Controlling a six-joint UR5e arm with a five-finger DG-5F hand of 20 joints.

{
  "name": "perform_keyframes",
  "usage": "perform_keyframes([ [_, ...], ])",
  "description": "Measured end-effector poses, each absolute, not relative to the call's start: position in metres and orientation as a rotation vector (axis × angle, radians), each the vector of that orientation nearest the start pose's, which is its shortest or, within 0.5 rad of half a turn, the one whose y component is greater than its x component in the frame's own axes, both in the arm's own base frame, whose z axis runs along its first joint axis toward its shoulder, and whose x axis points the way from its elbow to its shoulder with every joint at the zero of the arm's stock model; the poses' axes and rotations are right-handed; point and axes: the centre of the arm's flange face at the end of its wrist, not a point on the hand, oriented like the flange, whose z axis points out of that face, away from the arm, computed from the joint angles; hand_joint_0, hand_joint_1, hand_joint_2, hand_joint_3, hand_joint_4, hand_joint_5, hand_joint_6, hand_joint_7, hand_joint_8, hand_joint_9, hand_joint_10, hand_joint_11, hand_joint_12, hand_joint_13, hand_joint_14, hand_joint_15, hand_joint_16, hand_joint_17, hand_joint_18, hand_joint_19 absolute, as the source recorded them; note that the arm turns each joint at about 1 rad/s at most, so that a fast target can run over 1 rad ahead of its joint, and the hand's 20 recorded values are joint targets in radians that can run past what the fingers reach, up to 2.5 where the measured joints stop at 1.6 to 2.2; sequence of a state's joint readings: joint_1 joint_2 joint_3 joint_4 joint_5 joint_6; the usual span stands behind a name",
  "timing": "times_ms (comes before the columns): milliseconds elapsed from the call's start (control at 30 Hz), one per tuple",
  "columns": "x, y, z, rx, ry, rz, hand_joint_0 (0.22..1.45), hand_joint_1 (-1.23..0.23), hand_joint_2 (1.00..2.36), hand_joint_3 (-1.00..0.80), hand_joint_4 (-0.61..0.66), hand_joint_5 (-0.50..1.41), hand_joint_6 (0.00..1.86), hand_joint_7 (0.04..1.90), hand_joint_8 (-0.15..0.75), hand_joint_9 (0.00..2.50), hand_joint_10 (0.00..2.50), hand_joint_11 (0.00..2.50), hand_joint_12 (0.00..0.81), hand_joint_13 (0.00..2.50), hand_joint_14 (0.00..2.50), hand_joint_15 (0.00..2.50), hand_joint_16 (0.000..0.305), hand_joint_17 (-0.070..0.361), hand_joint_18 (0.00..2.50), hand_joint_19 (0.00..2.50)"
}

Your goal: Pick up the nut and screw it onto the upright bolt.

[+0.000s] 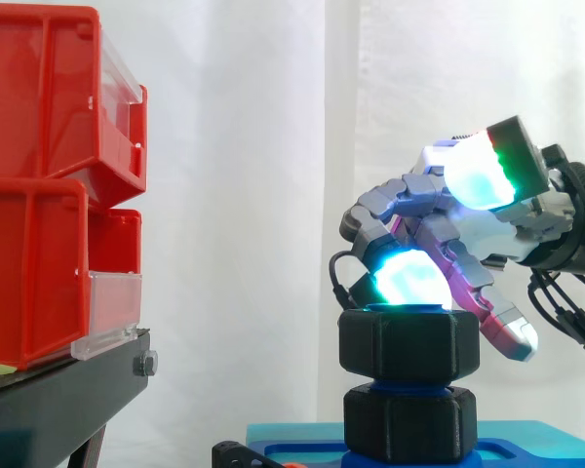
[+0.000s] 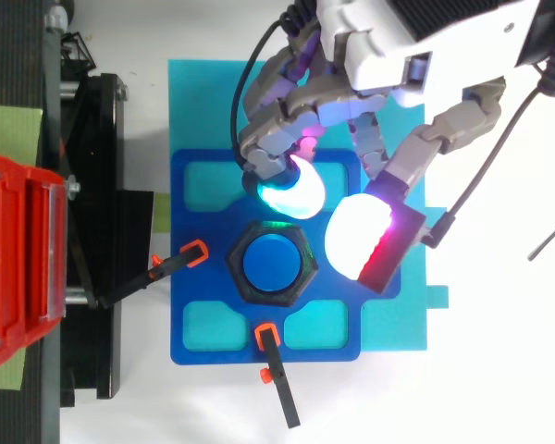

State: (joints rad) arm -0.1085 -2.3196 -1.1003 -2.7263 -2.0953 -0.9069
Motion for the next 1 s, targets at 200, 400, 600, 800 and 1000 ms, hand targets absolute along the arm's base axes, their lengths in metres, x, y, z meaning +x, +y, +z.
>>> perform_keyframes([
  [200,0.754,-0.168,0.302,0.122,1.476,0.823,0.51,-0.30,1.00,-0.50,0.19,-0.01,0.51,1.20,0.266,1.46,0.01,0.21,0.205,0.95,0.00,0.00,0.013,0.029,0.59,0.00],
  [400,0.760,-0.168,0.339,0.148,1.485,0.829,0.50,-0.31,1.00,-0.50,0.22,-0.11,0.50,0.85,0.234,1.04,0.00,0.00,0.242,0.65,0.00,0.00,0.020,0.046,0.30,0.00],
  [600,0.763,-0.163,0.345,0.173,1.502,0.822,0.48,-0.31,1.00,-0.50,0.15,-0.18,0.50,0.66,0.220,0.67,0.00,0.00,0.272,0.39,0.00,0.00,0.025,0.057,0.01,0.00],
  [800,0.767,-0.150,0.322,0.201,1.521,0.816,0.48,-0.30,1.00,-0.50,0.14,-0.19,0.50,0.62,0.215,0.55,0.00,0.00,0.289,0.29,0.00,0.00,0.029,0.065,0.00,0.00],
  [1000,0.765,-0.138,0.297,0.211,1.527,0.819,0.47,-0.30,1.00,-0.50,0.14,-0.19,0.50,0.62,0.222,0.53,0.00,0.00,0.292,0.27,0.00,0.00,0.030,0.067,0.00,0.00],
])
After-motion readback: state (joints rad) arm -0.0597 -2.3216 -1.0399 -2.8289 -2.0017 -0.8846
